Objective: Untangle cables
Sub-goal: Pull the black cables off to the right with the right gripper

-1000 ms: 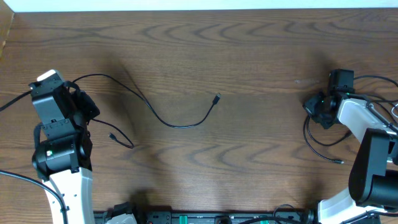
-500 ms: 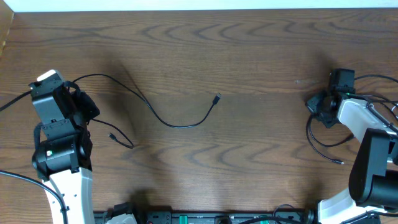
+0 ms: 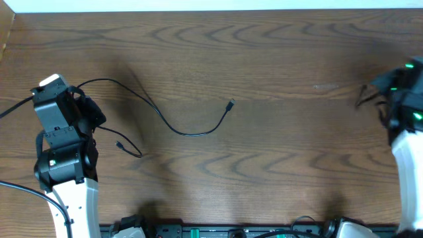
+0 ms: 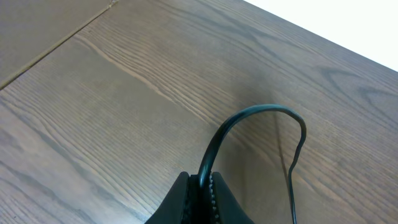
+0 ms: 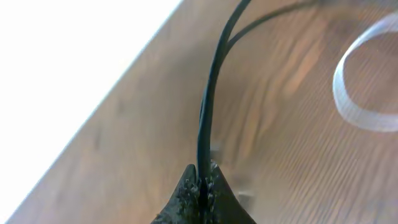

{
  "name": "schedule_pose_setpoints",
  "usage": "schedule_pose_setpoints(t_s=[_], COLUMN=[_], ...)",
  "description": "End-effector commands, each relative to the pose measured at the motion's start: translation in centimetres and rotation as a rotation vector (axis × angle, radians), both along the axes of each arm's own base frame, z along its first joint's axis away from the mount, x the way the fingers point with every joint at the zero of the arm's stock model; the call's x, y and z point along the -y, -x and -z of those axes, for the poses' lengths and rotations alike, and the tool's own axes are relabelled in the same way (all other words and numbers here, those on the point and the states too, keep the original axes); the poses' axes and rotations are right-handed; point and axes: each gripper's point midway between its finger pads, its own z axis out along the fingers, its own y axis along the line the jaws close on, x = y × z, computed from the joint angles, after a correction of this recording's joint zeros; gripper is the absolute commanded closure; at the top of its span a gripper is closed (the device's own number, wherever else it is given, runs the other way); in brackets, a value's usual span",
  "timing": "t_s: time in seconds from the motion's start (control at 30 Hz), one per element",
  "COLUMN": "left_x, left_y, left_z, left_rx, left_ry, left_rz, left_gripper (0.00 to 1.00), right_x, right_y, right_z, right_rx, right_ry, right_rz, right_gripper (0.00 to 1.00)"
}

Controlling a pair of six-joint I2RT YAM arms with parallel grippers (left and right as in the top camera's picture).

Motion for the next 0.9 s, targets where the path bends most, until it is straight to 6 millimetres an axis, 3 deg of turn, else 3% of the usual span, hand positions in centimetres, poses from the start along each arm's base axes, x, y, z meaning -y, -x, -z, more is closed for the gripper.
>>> schedule_pose_setpoints(t_s=[0.0,0.3,0.5,0.6,0.7,0.87], left_x=[0.0,0.0,0.2,0.2,0.2,0.2], left_y=[0.0,0.0,0.5,0.7,0.7,0.7], left_z=[-0.1,0.0,0.6,0.7,0.8,0.8], left_rx=[0.009,0.004,-0.026,-0.034,-0.035,-0.039], left_ry=[0.016,0.017,0.026,0.028,0.028,0.029], left_rz=[-0.007,-0.007,-0.007,-0.007,-0.007,-0.007], left_gripper=[0.92,0.92,0.92,0.93,0.93,0.92], right_x=[4.2,13.7,18.3,20.0,21.5,21.7], right_y=[1.7,7.1,9.3,8.9,8.5,6.0], right_z=[-2.1,-4.5,-3.6,-1.5,2.3,8.2], right_rx=[0.016,0.116,0.186,0.179,0.119,0.036], right_ry=[0.101,0.151,0.097,0.069,0.023,-0.089], right_rz=[0.109,0.365,0.465,0.461,0.471,0.367], right_gripper=[0.99,0.99,0.99,0.99,0.99,0.99])
